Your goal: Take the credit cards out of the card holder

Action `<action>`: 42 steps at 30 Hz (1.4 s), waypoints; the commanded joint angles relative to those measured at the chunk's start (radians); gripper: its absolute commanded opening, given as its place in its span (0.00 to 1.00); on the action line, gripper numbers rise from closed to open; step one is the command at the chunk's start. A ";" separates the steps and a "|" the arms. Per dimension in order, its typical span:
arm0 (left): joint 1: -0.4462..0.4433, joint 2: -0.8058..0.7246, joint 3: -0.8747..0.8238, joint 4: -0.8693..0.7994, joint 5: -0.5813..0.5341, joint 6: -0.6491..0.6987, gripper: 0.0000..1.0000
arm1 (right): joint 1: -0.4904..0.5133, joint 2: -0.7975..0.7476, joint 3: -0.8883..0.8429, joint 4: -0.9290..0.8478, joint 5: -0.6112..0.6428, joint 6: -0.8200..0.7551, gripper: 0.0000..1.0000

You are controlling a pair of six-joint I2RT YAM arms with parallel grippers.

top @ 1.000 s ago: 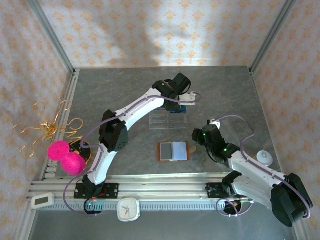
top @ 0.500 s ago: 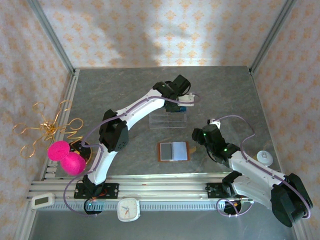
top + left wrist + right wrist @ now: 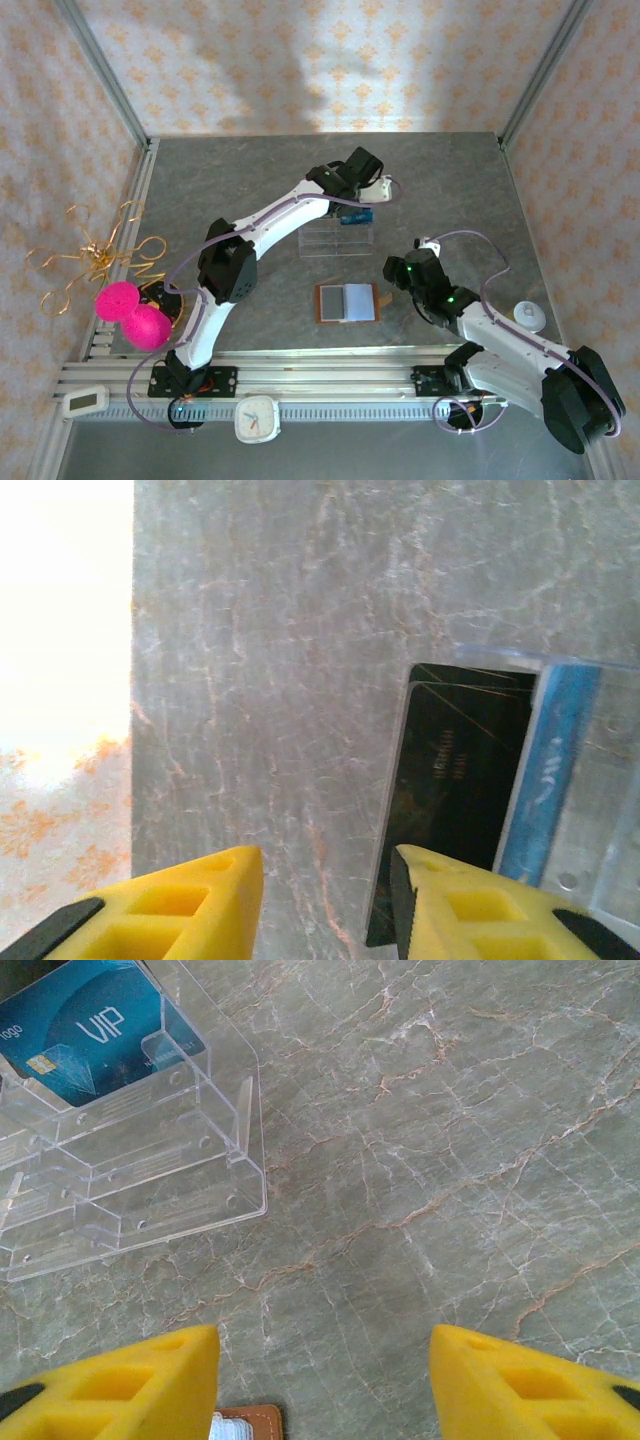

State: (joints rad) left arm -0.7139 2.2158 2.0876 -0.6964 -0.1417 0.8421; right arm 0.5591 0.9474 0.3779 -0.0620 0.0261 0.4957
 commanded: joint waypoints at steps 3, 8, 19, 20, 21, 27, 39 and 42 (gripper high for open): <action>-0.007 -0.075 0.020 0.135 -0.050 -0.128 0.39 | -0.005 0.010 0.002 0.025 -0.027 -0.017 0.57; -0.023 -0.186 -0.044 0.239 0.006 -0.294 0.40 | -0.005 0.073 0.043 0.075 -0.111 -0.065 0.57; -0.165 -0.680 -0.797 0.738 0.045 -0.794 0.44 | 0.083 0.148 0.038 0.170 -0.264 -0.120 0.51; -0.171 -0.724 -0.863 0.777 0.056 -0.842 0.45 | 0.113 0.147 0.047 0.149 -0.234 -0.127 0.51; -0.174 -0.771 -0.935 0.814 0.081 -0.895 0.45 | 0.154 0.146 0.057 0.133 -0.198 -0.135 0.51; -0.173 -1.035 -1.302 0.965 0.134 -1.128 0.48 | 0.382 0.228 0.096 0.122 -0.031 -0.128 0.50; -0.174 -1.268 -1.562 0.968 0.103 -1.333 0.48 | 0.628 0.539 0.256 0.037 0.285 -0.130 0.46; -0.174 -1.285 -1.581 0.968 0.103 -1.343 0.48 | 0.635 0.580 0.266 0.022 0.299 -0.129 0.45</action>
State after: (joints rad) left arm -0.8894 0.9558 0.5224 0.2363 -0.0319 -0.4507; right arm 1.1893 1.4994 0.6247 0.0143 0.2260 0.3710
